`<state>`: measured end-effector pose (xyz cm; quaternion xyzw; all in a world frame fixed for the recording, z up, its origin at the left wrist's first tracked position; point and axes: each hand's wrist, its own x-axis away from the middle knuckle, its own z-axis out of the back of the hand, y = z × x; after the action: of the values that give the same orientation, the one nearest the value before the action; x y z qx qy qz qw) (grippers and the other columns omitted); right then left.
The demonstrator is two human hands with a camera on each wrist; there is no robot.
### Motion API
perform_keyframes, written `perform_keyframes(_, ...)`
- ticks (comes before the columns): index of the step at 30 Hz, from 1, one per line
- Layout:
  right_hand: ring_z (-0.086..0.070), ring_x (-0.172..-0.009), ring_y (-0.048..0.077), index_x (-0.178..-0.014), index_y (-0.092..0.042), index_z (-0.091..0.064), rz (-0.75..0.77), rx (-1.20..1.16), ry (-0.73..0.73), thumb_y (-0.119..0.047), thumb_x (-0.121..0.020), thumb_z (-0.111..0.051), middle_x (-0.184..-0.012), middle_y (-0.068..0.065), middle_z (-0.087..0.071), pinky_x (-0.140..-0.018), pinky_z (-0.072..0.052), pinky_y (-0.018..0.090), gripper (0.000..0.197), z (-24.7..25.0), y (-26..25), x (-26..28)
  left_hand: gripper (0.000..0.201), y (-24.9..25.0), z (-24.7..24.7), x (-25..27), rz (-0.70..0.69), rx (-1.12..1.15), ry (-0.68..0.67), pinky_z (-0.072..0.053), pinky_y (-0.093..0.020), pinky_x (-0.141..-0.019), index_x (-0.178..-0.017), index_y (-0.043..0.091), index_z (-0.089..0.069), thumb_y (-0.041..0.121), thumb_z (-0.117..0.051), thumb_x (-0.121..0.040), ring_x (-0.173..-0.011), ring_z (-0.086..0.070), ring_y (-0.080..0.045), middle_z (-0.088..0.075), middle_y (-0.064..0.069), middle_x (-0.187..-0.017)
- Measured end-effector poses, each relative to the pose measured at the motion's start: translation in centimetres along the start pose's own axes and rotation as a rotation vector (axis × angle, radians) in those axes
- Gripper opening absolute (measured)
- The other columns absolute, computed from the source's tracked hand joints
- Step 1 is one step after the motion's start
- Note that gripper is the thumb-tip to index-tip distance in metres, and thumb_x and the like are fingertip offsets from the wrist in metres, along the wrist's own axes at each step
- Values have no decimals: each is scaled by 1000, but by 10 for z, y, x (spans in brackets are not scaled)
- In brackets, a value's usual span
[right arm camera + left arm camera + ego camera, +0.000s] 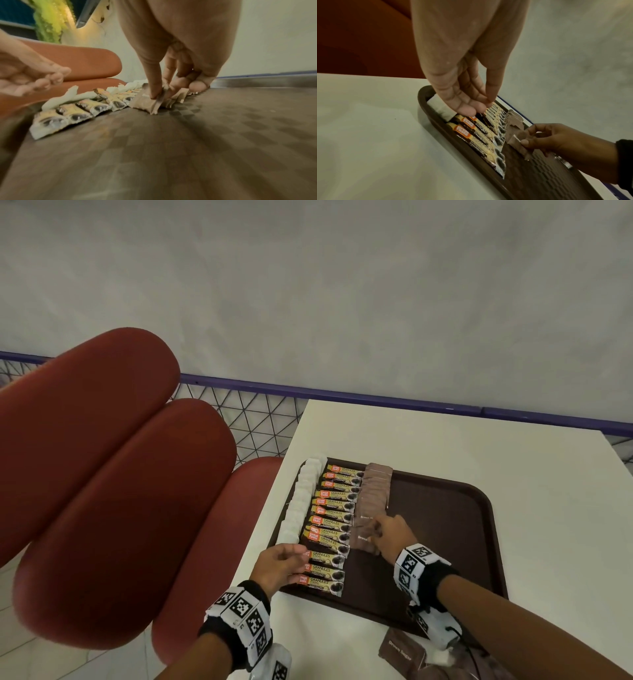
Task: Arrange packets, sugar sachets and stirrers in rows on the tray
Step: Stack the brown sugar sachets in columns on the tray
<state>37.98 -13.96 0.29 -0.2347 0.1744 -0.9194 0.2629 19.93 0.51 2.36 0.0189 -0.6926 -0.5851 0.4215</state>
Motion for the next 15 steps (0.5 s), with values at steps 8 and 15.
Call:
perform_keyframes(8,-40,-115,22,-117,-14,-47,148,298,200,-29,-88,-54,-123,4,-48,-93,-37,30,33,-7,1,1,12,0,-4,5,-11,-70,-58,-50,-21,-65,-94,12,-61,3,-63,-85,-80,-60,-16,-63,-5,-87)
perform_keyframes(15,-42,-112,22,-117,-15,-46,143,132,295,-32,-89,-53,-120,4,-49,-93,-38,30,33,-3,14,21,17,-9,-27,27,-45,-356,-295,-48,-14,-63,-98,16,-62,3,-56,-89,-75,-60,-5,-65,5,-82)
